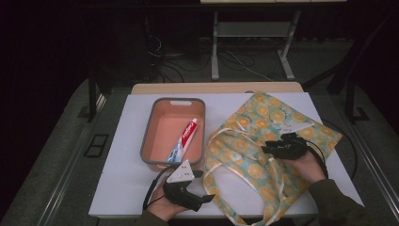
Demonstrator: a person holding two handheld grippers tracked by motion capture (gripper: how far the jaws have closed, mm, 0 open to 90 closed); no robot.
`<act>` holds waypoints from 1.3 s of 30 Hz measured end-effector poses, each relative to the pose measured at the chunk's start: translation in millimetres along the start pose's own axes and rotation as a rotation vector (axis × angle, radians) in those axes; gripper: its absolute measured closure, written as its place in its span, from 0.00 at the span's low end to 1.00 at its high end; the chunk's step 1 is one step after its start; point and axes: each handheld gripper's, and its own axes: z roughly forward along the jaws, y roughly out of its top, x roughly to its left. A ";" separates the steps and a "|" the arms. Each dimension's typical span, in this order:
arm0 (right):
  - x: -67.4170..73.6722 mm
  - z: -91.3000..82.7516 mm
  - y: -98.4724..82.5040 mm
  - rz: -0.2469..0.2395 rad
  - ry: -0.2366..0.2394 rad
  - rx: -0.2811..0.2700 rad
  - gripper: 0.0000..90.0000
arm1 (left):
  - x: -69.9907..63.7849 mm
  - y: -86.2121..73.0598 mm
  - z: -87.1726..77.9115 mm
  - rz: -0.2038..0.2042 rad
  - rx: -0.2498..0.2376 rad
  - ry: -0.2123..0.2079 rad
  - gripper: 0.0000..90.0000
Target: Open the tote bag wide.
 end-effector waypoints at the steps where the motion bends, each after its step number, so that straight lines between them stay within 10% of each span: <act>1: 3.2 -2.8 2.5 -0.008 0.014 -0.014 0.68 | -0.1 0.0 0.0 0.000 0.000 0.000 0.17; 7: 30.5 0.9 12.4 -0.063 0.156 0.000 0.48 | -0.1 -0.1 0.0 0.001 0.001 -0.001 0.17; 16: 39.6 36.5 -0.1 -0.147 0.082 0.137 0.38 | -0.3 0.0 0.4 0.001 0.004 -0.002 0.17; 25: 33.6 38.1 -5.8 -0.169 0.019 0.126 0.97 | -0.7 0.2 0.0 0.001 0.000 -0.003 0.17; 39: -2.0 -0.9 22.7 -0.060 -0.025 -0.062 0.99 | 0.0 0.2 0.3 -0.001 -0.001 -0.005 0.17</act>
